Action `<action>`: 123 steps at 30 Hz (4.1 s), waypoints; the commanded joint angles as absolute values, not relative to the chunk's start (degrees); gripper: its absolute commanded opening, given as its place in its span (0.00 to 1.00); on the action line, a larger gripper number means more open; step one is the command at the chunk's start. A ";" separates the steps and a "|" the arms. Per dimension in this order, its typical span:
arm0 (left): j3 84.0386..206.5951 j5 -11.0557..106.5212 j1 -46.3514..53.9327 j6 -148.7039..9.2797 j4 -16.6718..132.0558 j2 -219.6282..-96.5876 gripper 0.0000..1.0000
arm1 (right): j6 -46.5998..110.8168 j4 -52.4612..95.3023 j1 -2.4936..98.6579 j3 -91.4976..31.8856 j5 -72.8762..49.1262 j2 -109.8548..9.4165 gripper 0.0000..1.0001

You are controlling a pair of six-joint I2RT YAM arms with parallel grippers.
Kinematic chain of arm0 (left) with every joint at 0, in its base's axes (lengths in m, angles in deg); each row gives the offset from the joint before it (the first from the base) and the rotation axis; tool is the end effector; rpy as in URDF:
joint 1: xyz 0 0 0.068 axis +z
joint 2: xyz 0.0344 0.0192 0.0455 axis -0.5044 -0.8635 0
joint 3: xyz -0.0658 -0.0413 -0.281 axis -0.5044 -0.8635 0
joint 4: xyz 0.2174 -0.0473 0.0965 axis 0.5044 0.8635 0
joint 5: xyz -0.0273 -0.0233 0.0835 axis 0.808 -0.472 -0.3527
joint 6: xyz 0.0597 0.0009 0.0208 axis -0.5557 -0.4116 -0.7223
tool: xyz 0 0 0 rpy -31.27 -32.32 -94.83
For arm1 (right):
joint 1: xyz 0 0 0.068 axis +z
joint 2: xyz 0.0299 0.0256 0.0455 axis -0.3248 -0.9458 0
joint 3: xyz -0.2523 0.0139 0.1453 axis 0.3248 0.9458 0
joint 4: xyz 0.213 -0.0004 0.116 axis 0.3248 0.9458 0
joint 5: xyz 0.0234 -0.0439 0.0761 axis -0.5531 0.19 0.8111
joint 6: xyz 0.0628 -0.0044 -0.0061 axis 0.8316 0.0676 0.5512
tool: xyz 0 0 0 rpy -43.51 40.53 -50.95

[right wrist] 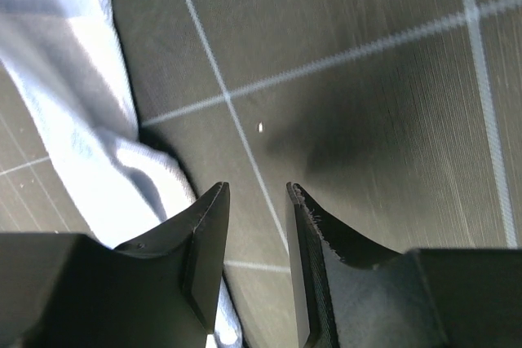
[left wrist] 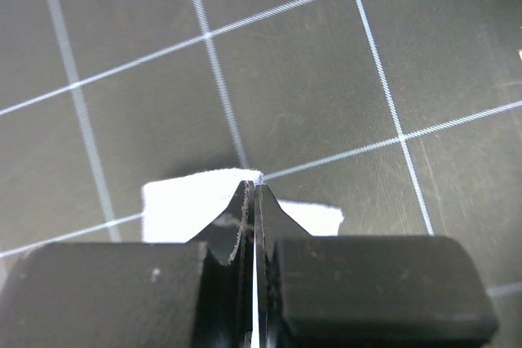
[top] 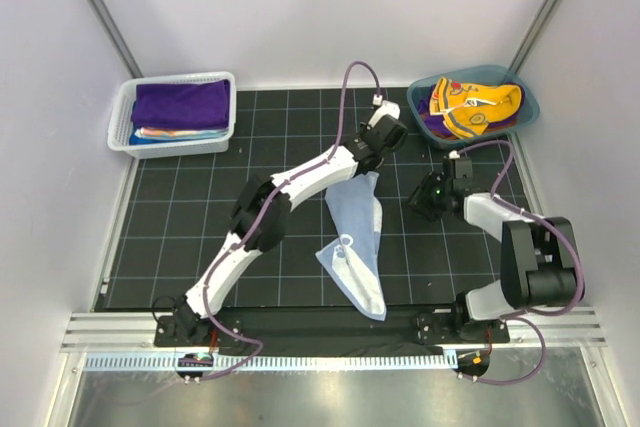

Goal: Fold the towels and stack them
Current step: Flatten out the crumpled towel

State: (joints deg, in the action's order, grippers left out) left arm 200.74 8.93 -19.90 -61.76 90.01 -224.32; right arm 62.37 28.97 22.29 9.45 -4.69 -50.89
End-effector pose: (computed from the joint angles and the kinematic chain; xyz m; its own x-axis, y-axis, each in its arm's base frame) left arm 0.3760 -0.4125 0.2124 -0.5642 0.2272 -0.7937 0.2545 0.9624 0.0946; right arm 0.2506 0.0271 0.1787 -0.7659 0.5391 -0.3504 0.3178 0.7911 0.5226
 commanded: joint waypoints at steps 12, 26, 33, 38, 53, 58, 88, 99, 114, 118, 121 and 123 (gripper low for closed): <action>182.58 6.34 -18.93 -57.74 85.11 -207.16 0.00 | 62.38 27.59 30.99 -7.95 -14.06 -66.51 0.47; 170.97 8.44 -16.29 -55.98 81.51 -200.30 0.00 | 63.88 29.43 35.65 -16.83 -19.25 -72.84 0.48; 168.60 10.11 -14.80 -54.66 80.80 -198.54 0.00 | 62.30 34.62 38.03 -22.37 -24.70 -76.10 0.48; 168.16 10.82 -14.18 -54.22 80.63 -198.10 0.00 | 60.63 37.25 40.05 -24.13 -28.04 -77.77 0.48; 164.82 12.22 -12.60 -52.99 79.48 -195.73 0.00 | 57.03 41.48 41.37 -28.52 -33.66 -81.47 0.10; 162.80 13.36 -11.20 -53.34 78.52 -193.45 0.00 | 55.45 42.09 41.28 -30.45 -33.32 -79.01 0.02; 145.57 23.29 -19.01 -53.87 79.31 -150.31 0.00 | 41.91 58.17 42.77 -35.20 -17.86 -31.37 0.01; 148.99 43.47 -22.27 -55.63 79.92 -137.99 0.00 | 40.41 62.31 42.77 -47.59 -7.22 -22.84 0.01; 153.04 44.23 -22.27 -52.11 82.65 -129.28 0.00 | 42.52 66.44 42.77 -56.92 -6.06 -22.66 0.01; 152.60 36.41 -22.27 -51.50 84.22 -131.38 0.00 | 42.96 64.60 42.77 -51.14 -9.40 -24.59 0.01; 152.60 28.68 -22.18 -51.93 84.76 -134.71 0.00 | 43.40 62.23 42.77 -48.31 -10.99 -28.54 0.01; 153.13 27.43 -20.17 -51.85 84.84 -137.53 0.00 | 43.49 60.65 42.77 -46.73 -11.95 -31.61 0.01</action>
